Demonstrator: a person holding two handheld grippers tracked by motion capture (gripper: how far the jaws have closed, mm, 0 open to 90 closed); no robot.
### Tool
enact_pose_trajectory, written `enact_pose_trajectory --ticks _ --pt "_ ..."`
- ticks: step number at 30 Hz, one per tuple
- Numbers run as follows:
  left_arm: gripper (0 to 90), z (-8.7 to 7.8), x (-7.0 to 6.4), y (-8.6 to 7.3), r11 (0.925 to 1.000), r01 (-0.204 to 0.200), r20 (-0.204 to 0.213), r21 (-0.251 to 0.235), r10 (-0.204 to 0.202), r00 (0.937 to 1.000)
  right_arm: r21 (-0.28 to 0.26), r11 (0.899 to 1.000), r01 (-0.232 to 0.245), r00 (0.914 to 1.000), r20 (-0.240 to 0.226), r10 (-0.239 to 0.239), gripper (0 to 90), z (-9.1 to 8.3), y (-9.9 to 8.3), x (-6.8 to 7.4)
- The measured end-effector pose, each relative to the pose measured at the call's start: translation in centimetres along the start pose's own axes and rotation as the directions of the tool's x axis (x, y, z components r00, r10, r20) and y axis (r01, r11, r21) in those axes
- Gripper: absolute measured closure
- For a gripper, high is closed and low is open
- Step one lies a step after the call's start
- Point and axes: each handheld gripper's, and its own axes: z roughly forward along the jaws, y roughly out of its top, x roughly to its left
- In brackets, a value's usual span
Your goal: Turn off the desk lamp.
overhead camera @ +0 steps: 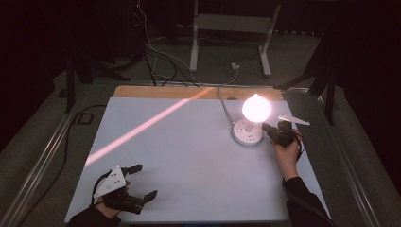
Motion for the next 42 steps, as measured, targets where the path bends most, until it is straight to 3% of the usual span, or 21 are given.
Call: enact_pose_trajectory --ticks 12,28,33,34,42 --pt "0.6 0.0 0.0 0.0 1.0000 -0.003 0.000 0.002 0.003 1.0000 -0.008 1.000 -0.015 0.9994 -0.032 0.015 89.6 0.6 -0.8 0.6" --pt "0.6 0.1 0.0 0.0 1.0000 -0.002 0.003 0.002 0.002 1.0000 0.009 0.999 0.038 0.9985 -0.038 -0.038 89.9 1.1 -1.0 1.0" --pt "0.6 0.0 0.0 0.0 1.0000 0.001 0.002 -0.001 -0.001 1.0000 0.017 1.000 -0.022 0.9979 -0.060 0.023 89.8 1.1 -0.9 0.6" --pt "0.6 0.0 0.0 0.0 1.0000 0.003 0.003 0.000 -0.003 1.0000 0.015 1.000 -0.015 0.9985 -0.053 0.016 89.8 1.1 -0.8 0.7" --pt "0.6 0.1 0.0 0.0 1.0000 0.004 0.002 0.003 -0.004 1.0000 -0.092 0.996 0.021 0.9988 -0.043 -0.025 89.7 -1.4 1.2 1.1"
